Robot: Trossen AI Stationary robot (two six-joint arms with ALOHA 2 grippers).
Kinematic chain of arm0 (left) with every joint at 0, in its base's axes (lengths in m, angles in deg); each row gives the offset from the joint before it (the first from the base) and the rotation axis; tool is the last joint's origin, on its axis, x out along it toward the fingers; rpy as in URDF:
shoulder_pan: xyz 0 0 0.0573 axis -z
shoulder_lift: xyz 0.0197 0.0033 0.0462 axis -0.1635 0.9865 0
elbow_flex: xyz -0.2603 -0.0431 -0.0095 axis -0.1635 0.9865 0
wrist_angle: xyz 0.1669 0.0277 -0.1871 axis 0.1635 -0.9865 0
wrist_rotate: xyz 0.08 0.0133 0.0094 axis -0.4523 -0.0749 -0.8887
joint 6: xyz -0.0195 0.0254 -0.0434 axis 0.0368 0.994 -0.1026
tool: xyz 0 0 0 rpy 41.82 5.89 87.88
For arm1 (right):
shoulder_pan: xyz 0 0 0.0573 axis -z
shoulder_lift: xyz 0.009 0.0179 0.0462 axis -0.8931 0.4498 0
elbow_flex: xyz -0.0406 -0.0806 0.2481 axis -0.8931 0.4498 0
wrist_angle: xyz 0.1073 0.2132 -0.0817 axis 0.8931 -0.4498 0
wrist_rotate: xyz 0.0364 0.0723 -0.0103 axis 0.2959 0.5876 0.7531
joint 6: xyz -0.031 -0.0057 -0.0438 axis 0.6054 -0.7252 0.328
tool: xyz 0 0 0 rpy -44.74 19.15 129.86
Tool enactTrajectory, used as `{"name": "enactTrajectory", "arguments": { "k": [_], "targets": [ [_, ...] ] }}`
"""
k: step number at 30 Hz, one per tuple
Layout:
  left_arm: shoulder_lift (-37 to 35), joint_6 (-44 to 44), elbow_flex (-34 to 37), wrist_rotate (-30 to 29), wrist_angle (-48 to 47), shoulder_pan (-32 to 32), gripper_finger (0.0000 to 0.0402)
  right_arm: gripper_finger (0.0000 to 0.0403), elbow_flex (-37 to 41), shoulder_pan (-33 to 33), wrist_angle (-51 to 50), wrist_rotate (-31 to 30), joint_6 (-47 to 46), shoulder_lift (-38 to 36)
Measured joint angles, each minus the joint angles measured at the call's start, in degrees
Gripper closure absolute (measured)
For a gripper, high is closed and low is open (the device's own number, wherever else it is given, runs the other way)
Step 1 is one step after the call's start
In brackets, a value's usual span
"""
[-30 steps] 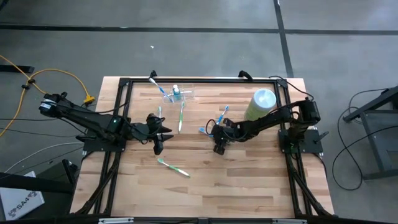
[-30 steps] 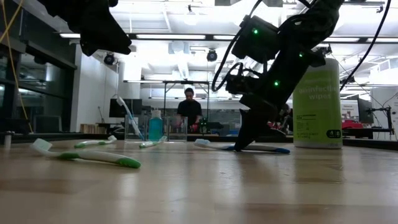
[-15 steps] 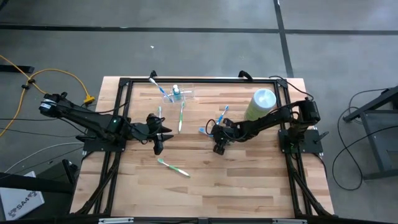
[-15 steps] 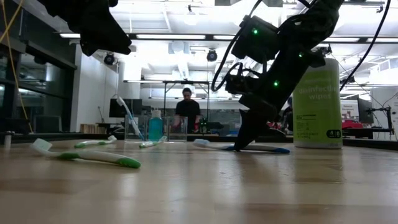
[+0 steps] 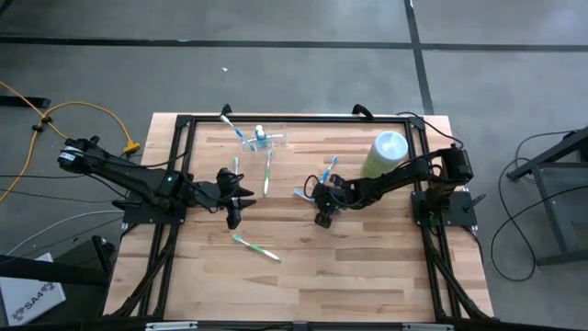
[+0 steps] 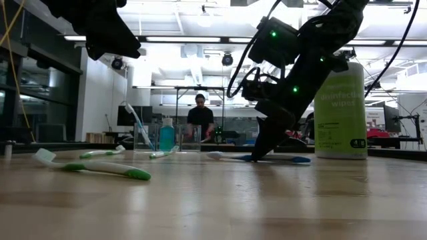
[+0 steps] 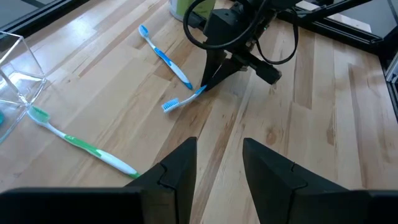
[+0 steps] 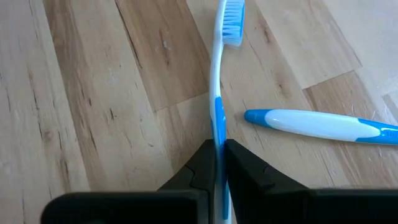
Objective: Pick & Place toothbrushing station
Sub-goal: Put the bottom blue toothbrush into the left section of the transparent organizer
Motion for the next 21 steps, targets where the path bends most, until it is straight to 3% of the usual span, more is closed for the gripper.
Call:
{"name": "enactTrajectory", "arguments": {
  "k": [21],
  "targets": [
    [0.0,0.0,0.0,0.0,0.0,0.0,0.0275,0.0398,0.1,-1.4,5.3,0.5,0.8,-0.1]
  ]
}}
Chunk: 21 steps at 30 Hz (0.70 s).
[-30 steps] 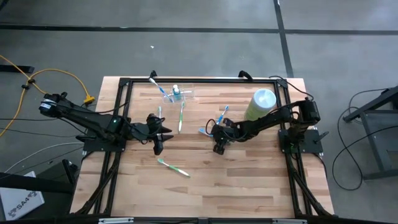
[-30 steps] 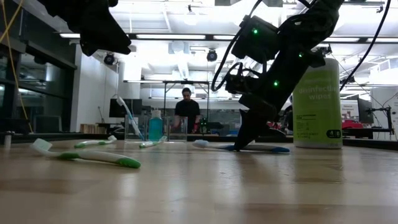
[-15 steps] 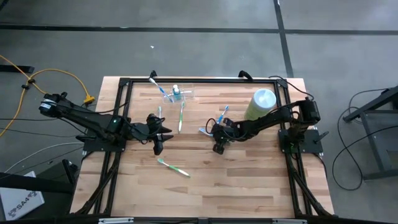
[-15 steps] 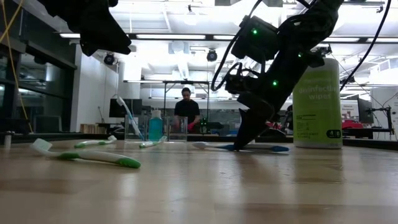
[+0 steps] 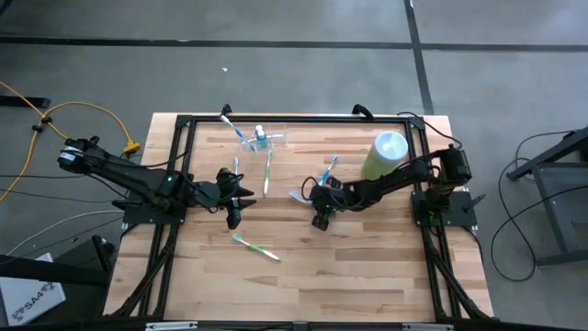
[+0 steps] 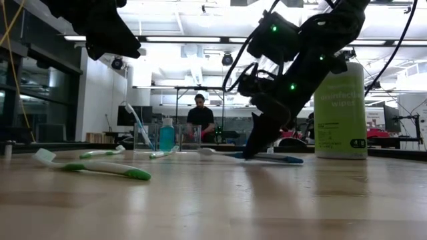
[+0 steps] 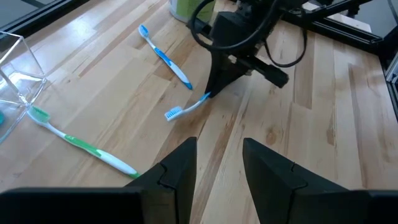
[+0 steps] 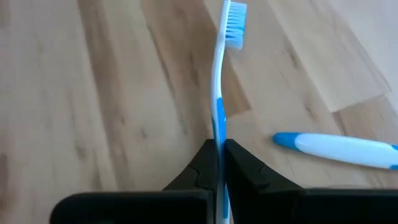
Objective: Pick & Place toothbrushing station
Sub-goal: Put the bottom blue toothbrush into the left section of the transparent organizer
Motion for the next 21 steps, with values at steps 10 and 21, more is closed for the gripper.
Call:
{"name": "enactTrajectory", "arguments": {
  "k": [10,21],
  "targets": [
    [0.0,0.0,0.0,0.0,0.0,0.0,0.0275,0.0399,0.0,-3.5,1.3,-5.2,0.9,-4.4],
    [0.0,3.9,0.0,0.0,2.9,0.1,0.0275,0.0399,-0.1,-9.0,5.2,-15.3,4.2,-15.5]
  ]
}}
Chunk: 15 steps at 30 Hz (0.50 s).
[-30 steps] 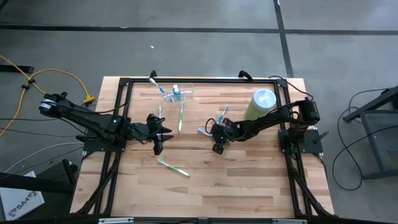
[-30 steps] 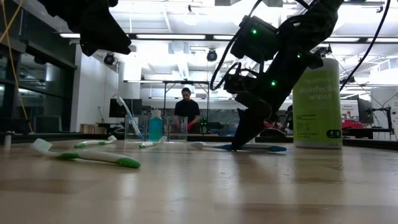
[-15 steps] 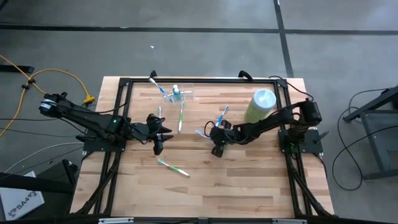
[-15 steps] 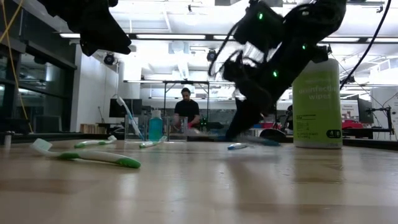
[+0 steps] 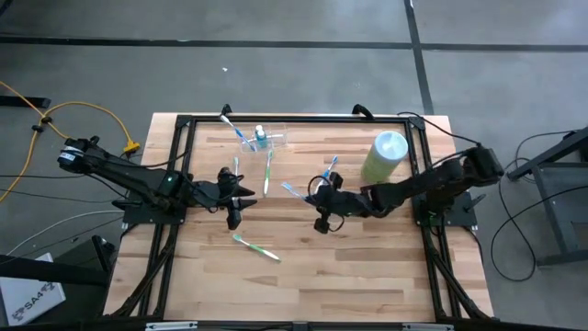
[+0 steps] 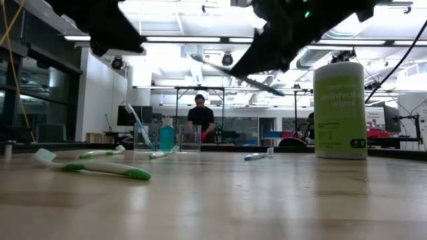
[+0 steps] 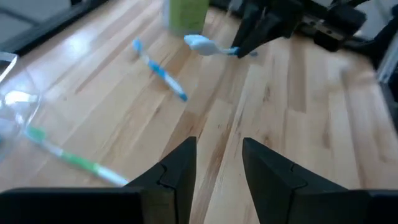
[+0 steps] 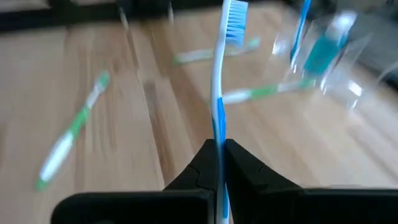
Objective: Pick & Place toothbrushing station
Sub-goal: Put the bottom blue toothbrush into the left section of the transparent organizer
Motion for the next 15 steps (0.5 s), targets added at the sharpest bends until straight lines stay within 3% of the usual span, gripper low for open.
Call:
{"name": "enactTrajectory", "arguments": {
  "k": [6,15],
  "targets": [
    [0.0,10.5,0.0,1.0,11.8,2.4,0.0275,0.0399,0.1,-4.1,6.3,-6.4,7.2,-4.4],
    [1.1,17.1,0.0,9.5,25.3,3.8,0.0275,0.0399,0.0,-8.3,18.6,-6.4,17.8,-5.5]
  ]
}}
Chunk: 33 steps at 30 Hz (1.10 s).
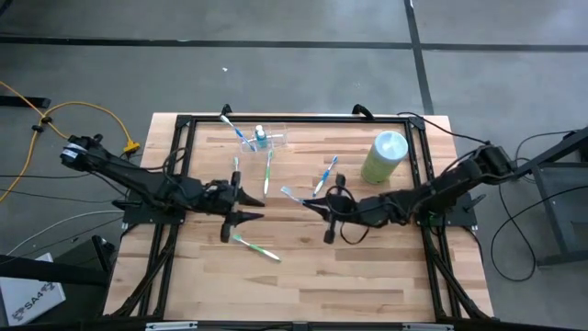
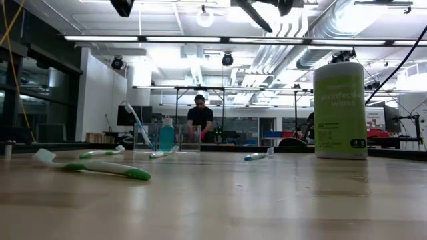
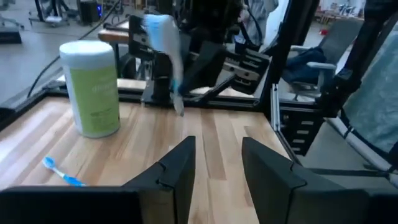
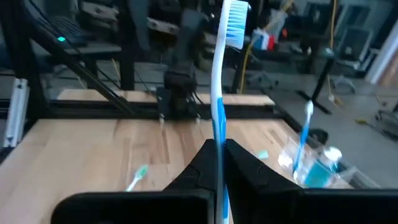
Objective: Pick & Place toothbrushing station
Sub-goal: Put the bottom blue toothbrush into the left section of the transparent organizer
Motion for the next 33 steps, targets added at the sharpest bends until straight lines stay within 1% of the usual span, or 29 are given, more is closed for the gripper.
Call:
{"name": "enactTrajectory", "arguments": {
  "k": [3,7,10,15,22,30,33],
  "targets": [
    [2.1,1.8,0.0,0.0,3.5,0.0,0.0275,0.0399,0.0,-0.8,2.3,0.5,2.2,0.3],
    [6.4,4.7,0.0,0.1,10.9,-0.7,0.0275,0.0399,0.0,-1.3,4.6,1.9,3.2,0.3],
    [9.6,6.0,0.0,0.1,15.6,-1.8,0.0275,0.0399,0.0,-1.4,5.4,2.0,4.4,0.3],
    [13.1,6.1,0.0,3.4,21.1,-4.0,0.0275,0.0399,0.0,-1.4,5.8,3.4,4.5,0.3],
    [13.7,6.1,0.0,7.1,23.8,-6.8,0.0275,0.0399,0.0,-1.4,5.7,3.7,4.5,1.6],
    [13.6,6.5,0.0,7.5,24.4,-6.9,0.0275,0.0399,0.0,-1.1,8.6,3.9,4.5,4.0],
    [13.6,6.4,0.0,9.4,24.5,-6.9,0.0275,0.0399,0.0,-0.7,8.8,5.2,4.6,4.2]
  ]
}}
